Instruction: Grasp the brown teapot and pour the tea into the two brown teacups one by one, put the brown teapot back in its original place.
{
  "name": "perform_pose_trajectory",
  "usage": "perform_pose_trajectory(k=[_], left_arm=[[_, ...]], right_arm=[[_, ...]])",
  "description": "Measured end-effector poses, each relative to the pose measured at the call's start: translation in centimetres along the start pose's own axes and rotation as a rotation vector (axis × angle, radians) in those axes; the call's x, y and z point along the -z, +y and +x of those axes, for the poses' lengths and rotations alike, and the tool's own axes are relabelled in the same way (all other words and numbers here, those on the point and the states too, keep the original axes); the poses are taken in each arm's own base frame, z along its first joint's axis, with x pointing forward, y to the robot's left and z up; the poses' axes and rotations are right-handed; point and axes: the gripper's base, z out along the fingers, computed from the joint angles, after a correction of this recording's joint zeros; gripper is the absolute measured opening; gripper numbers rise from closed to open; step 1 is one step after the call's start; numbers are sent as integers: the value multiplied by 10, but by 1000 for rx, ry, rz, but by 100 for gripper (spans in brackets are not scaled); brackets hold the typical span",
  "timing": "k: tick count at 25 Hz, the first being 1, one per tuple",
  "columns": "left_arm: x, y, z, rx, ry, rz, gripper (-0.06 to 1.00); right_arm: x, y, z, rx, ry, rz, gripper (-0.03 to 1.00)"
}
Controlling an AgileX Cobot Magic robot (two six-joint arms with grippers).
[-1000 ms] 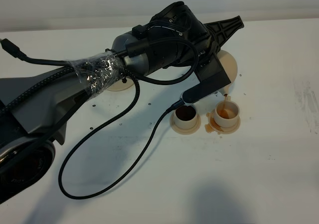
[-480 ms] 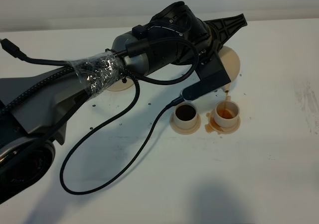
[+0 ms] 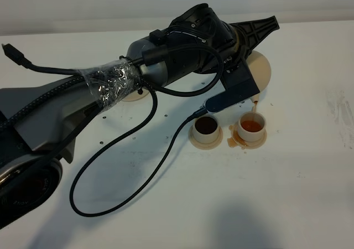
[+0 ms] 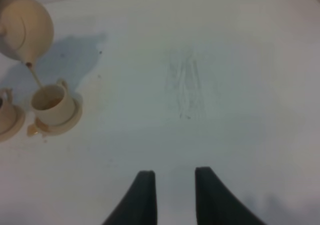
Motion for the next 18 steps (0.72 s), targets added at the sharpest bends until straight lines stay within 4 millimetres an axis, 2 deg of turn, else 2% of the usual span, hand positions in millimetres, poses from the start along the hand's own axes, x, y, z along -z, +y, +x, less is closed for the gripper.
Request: perform_pose_trajectory(k=[18], left_arm=[[0,0,1,-23,16,3,1]], right_arm=[[0,0,0,0,0,0,22]])
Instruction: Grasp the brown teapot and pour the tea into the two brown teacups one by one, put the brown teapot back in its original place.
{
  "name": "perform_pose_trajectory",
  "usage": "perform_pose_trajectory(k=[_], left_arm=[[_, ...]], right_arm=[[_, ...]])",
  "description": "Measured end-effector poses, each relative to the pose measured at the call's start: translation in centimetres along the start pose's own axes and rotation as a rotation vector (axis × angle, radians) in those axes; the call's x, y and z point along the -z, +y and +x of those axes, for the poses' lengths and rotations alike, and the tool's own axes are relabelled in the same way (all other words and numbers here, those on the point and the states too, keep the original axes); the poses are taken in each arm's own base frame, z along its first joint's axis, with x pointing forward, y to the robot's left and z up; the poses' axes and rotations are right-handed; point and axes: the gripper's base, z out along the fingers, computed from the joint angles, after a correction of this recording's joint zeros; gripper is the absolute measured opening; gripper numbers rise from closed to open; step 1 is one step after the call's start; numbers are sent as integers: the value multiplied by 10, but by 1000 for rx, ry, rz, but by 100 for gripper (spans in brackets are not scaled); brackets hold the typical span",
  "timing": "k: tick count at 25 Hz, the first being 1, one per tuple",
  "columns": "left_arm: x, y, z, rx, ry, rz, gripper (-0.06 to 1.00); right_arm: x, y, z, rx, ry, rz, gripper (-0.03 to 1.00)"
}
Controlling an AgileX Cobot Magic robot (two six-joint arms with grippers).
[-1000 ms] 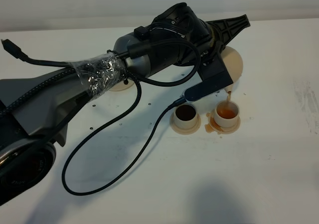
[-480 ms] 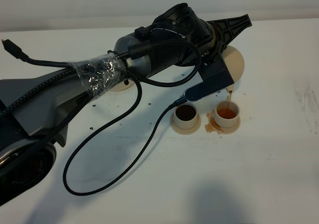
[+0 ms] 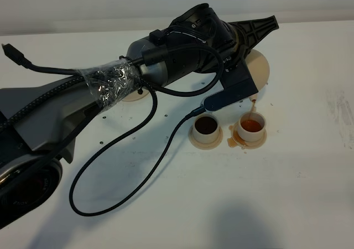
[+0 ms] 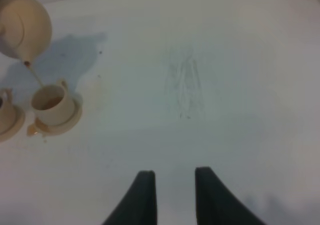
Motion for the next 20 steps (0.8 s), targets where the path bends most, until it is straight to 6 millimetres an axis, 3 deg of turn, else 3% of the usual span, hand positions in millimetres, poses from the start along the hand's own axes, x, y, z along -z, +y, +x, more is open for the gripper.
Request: perform_pose_trajectory(k=[20], left_arm=[[2,5,-4,-49,18,-9,1]], right_arm=[[0,0,0,0,0,0,22]])
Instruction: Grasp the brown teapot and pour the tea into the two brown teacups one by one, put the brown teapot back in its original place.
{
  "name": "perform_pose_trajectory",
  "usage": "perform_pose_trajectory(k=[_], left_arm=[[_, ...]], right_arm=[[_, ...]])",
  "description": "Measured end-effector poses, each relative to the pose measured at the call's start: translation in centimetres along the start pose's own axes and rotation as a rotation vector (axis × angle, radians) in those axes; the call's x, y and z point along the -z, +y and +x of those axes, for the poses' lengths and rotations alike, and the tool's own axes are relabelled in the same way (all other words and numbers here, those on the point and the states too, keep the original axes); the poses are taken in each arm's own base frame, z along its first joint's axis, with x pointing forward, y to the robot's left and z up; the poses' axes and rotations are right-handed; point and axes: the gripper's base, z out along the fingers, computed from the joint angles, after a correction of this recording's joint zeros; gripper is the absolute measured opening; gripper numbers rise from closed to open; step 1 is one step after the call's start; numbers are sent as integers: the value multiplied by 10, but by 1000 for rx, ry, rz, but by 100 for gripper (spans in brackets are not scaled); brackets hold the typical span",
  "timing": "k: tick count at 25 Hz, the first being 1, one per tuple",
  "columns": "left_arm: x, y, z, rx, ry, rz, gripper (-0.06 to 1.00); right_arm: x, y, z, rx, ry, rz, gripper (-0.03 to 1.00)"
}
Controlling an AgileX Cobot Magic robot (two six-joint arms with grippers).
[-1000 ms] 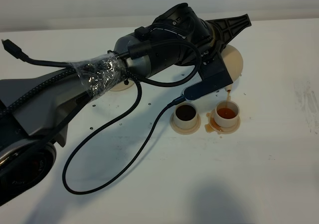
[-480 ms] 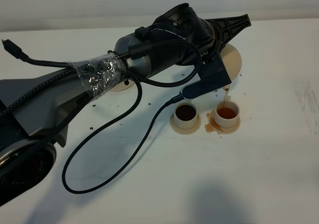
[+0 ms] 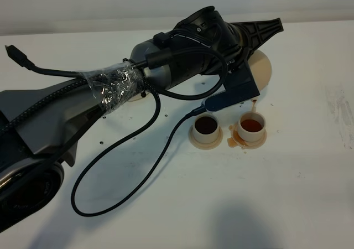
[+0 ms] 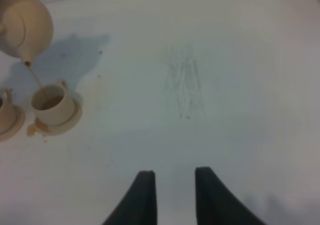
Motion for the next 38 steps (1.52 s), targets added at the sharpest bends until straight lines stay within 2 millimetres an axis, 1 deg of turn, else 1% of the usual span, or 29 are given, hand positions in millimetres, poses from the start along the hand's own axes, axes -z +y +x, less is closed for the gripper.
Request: perform_pose_trajectory(k=[25,34,38], left_arm=[[0,0,1,-26,18,3,1],[2,3,-1,-57,30,-3,1],[-2,2,-3,-66,31,3,1]], right_arm=[[0,0,0,0,0,0,22],[0,0,0,0,0,0,22],[0,0,0,0,0,0,22]])
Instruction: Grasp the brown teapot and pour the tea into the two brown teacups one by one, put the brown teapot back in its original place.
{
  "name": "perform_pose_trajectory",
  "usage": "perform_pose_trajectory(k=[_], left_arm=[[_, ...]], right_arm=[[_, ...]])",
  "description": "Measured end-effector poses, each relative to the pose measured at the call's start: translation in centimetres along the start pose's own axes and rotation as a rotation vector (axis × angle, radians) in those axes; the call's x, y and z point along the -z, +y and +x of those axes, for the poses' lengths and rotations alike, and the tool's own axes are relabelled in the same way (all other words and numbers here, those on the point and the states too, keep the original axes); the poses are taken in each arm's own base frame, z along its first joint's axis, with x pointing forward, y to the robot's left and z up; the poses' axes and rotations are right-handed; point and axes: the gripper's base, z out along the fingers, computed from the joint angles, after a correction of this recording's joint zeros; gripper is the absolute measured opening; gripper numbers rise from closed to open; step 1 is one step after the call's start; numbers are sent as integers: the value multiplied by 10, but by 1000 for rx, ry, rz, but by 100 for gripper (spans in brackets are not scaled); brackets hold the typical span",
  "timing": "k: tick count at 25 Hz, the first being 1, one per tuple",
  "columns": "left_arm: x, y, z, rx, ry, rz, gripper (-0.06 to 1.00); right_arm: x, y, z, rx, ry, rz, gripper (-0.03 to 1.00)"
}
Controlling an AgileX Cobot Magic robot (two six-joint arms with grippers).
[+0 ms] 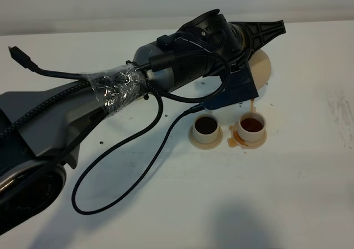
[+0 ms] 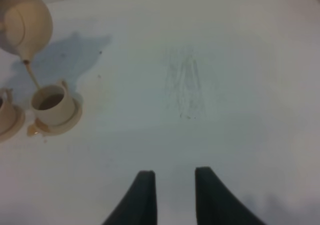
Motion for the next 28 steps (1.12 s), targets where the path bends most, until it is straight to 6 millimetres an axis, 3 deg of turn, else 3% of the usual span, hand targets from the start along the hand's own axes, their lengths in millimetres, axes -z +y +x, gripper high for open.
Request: perform_pose_trajectory(k=[28], left_arm=[[-3,2,-6,-21,-4,4,1]], right_arm=[[0,0,0,0,0,0,22]])
